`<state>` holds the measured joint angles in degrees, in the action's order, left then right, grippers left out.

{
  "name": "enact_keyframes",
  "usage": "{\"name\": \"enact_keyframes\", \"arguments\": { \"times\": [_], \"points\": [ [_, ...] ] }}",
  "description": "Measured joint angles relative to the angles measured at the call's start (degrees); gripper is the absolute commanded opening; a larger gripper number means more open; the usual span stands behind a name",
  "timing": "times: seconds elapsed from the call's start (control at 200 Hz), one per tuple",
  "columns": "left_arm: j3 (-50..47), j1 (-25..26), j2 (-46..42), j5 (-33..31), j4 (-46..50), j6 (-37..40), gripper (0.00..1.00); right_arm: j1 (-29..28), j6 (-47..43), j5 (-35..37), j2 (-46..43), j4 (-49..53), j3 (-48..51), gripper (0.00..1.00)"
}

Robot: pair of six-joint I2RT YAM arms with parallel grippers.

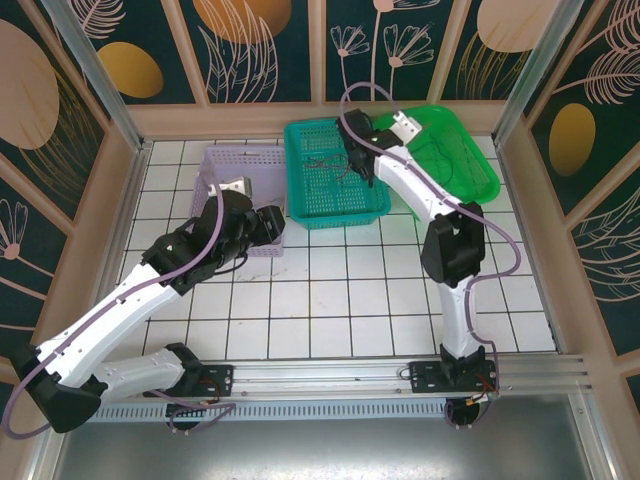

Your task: Untangle the cables

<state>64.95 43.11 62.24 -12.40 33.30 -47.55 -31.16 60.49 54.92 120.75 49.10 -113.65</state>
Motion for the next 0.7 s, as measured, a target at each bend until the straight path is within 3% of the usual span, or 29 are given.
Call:
{"name": "enact_keyframes", "arguments": {
  "times": [0.36, 0.561, 0.696],
  "points": [
    [-1.16, 0.00, 0.28, 1.44, -0.28, -0.13, 0.51, -12.09, -9.18, -4.15, -0.04, 0.26, 7.61, 0.00],
    [-1.20, 0.00, 0.48, 1.90, -0.57, -0.13, 0.51, -11.43, -17.33, -10.27, 0.26, -0.83, 8.92, 0.00],
    [-1.20, 0.00, 0.48, 2.08, -0.55, -0.11, 0.52, -8.07, -23.54, -19.10, 1.31, -2.29, 8.92, 0.00]
  ]
}}
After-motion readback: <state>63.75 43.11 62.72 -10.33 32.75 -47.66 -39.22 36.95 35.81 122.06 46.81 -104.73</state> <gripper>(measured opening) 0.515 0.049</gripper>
